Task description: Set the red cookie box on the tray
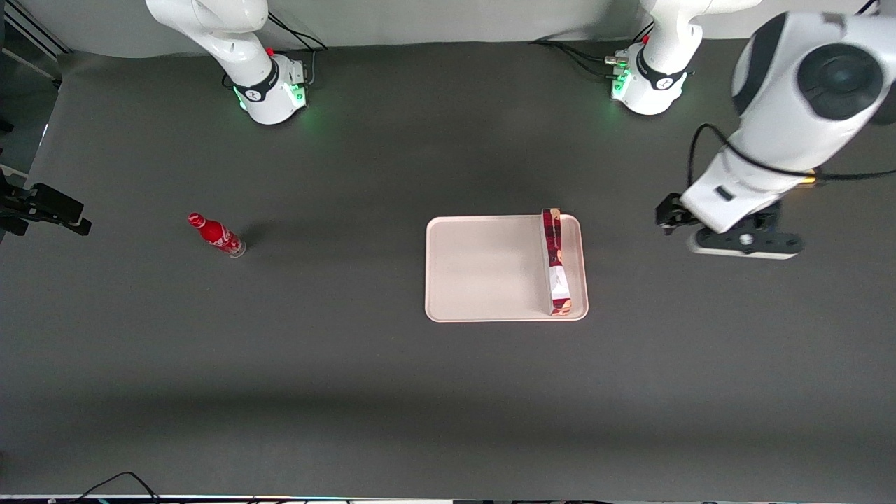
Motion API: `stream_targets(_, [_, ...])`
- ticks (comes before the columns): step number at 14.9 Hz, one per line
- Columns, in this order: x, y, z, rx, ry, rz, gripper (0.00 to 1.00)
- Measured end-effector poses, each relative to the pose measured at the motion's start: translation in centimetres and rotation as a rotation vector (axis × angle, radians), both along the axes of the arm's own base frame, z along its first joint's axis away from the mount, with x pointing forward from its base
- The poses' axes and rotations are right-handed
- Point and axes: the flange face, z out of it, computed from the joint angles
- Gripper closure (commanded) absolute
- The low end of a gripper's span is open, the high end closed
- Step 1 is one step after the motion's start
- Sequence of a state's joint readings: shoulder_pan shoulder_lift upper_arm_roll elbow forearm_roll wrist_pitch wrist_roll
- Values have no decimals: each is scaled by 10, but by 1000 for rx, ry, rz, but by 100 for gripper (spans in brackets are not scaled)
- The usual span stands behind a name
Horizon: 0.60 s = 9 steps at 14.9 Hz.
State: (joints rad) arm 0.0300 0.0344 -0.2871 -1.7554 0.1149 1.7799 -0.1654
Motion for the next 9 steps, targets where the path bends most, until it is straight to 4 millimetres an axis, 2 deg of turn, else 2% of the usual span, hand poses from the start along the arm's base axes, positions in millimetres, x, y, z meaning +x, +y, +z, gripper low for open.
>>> stream_targets(3, [-3,38,24,-69,-19,74,0])
stream_targets(9, [-16,54,49,-83,-38,123,0])
